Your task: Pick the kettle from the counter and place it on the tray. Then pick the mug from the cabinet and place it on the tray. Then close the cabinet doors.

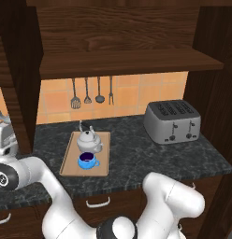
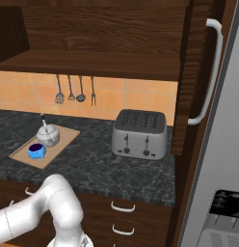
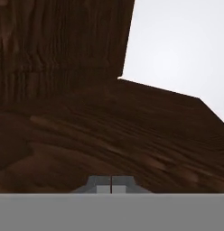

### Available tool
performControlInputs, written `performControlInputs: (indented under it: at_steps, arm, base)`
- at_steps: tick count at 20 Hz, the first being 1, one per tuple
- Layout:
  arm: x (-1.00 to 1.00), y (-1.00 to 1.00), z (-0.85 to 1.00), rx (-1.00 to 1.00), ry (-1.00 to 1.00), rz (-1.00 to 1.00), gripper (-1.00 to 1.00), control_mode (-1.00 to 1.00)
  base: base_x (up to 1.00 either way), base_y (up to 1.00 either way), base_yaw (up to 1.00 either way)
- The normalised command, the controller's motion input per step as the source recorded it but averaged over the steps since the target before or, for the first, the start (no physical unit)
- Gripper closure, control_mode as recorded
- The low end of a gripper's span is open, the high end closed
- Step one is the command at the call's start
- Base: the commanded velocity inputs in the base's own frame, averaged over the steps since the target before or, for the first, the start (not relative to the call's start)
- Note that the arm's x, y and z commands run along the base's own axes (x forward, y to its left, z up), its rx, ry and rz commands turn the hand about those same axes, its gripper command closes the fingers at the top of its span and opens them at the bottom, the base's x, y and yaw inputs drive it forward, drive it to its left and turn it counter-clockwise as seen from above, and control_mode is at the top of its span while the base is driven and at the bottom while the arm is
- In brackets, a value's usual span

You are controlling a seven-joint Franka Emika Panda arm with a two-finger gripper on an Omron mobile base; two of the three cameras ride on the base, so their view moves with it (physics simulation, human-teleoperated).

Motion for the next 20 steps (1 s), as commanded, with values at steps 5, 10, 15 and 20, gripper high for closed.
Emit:
performControlInputs:
  at_steps: [5, 10, 15, 20]
  arm:
    - [0.00, -0.31, 0.01, 0.11, -0.20, 0.00, 1.00, -1.00]
    - [-0.13, -0.67, 0.22, 0.14, -0.13, 0.00, 1.00, -1.00]
    - [-0.20, -0.78, 0.20, 0.15, -0.04, 0.00, 1.00, -1.00]
    - [-0.32, -0.90, 0.16, 0.13, 0.02, 0.02, 1.00, -1.00]
  base:
    - [0.00, 0.00, 0.00]
    - [0.00, 0.00, 0.00]
    - [0.00, 0.00, 0.00]
    - [0.00, 0.00, 0.00]
